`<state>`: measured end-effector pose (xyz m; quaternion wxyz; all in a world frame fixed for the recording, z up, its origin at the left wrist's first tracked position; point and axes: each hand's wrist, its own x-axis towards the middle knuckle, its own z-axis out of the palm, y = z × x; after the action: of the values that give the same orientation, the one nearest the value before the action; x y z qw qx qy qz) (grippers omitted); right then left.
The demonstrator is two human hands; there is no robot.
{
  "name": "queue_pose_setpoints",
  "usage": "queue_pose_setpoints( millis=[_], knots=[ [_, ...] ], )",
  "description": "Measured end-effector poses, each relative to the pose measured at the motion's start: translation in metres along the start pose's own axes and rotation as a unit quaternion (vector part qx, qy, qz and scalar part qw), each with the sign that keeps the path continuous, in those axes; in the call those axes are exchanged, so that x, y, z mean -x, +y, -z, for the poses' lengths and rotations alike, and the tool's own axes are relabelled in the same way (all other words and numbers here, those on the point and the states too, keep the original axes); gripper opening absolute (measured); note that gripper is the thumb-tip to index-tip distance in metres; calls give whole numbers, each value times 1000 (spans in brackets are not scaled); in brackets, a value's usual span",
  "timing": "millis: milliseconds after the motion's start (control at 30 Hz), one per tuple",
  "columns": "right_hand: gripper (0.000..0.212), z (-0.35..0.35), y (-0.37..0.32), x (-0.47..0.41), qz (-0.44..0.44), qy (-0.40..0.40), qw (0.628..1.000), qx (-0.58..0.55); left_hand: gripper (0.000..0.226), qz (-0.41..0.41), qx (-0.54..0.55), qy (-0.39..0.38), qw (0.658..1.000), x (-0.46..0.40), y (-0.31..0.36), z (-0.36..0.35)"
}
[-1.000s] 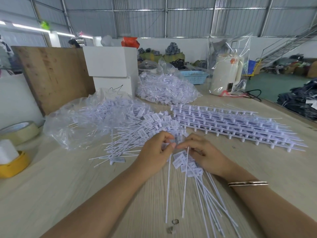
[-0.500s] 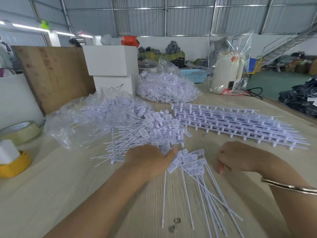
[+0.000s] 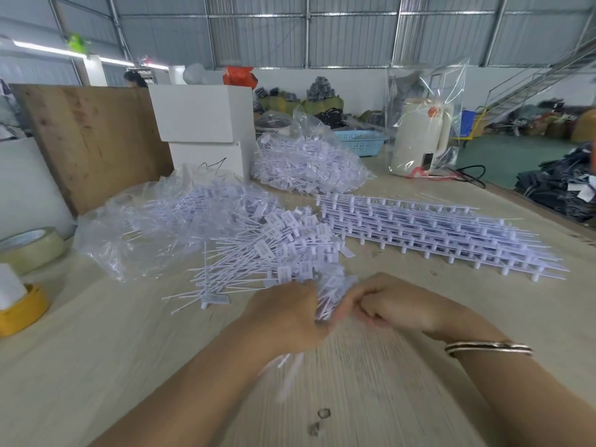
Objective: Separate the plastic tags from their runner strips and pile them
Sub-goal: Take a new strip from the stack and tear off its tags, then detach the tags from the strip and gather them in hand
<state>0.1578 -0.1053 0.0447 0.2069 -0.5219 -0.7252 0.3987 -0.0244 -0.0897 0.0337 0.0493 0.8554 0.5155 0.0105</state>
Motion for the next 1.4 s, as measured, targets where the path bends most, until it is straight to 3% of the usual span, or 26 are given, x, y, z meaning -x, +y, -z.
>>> queue_pose_setpoints(
  millis=[133, 233, 400, 500, 567, 700, 800, 900, 967, 1167, 1300, 1400],
  knots=[
    [44, 16, 22, -11, 20, 289, 953, -93, 17, 14, -27, 27, 999, 0, -1, 3],
    [42, 22, 40, -21, 2, 370, 922, -115, 27, 18, -55, 19, 998, 2, 1, 3],
    [45, 18, 50, -30, -10, 376, 924, -65, 31, 9, -29, 13, 999, 4, 3, 2],
    [36, 18, 45, -30, -32, 386, 922, -19, 28, 8, -30, 15, 999, 3, -1, 4],
    [35, 14, 39, -26, -67, 321, 945, -16, 27, 13, -31, 17, 999, 3, -3, 5],
    [63, -9, 14, -12, -80, 147, 986, 3, 22, 14, -34, 32, 999, 4, -1, 4],
    [69, -29, -6, -5, -43, 94, 991, -89, 24, 18, -55, 46, 997, 2, -1, 3],
    [59, -34, -4, -15, -23, 193, 954, -227, 27, 27, -63, 49, 996, 0, -3, 1],
    [52, -32, 1, -19, -30, 267, 934, -234, 31, 34, -51, 55, 997, -1, -6, 0],
    [68, -45, -1, -21, 30, 160, 939, -304, 32, -15, -26, 105, 994, -4, 2, -6],
    [44, -25, 12, -31, 48, 296, 888, -349, 30, -82, 24, 62, 994, -3, -4, -4],
    [39, -7, 24, -32, -7, 388, 848, -361, 23, -138, 95, 30, 985, -3, -8, 8]
  ],
)
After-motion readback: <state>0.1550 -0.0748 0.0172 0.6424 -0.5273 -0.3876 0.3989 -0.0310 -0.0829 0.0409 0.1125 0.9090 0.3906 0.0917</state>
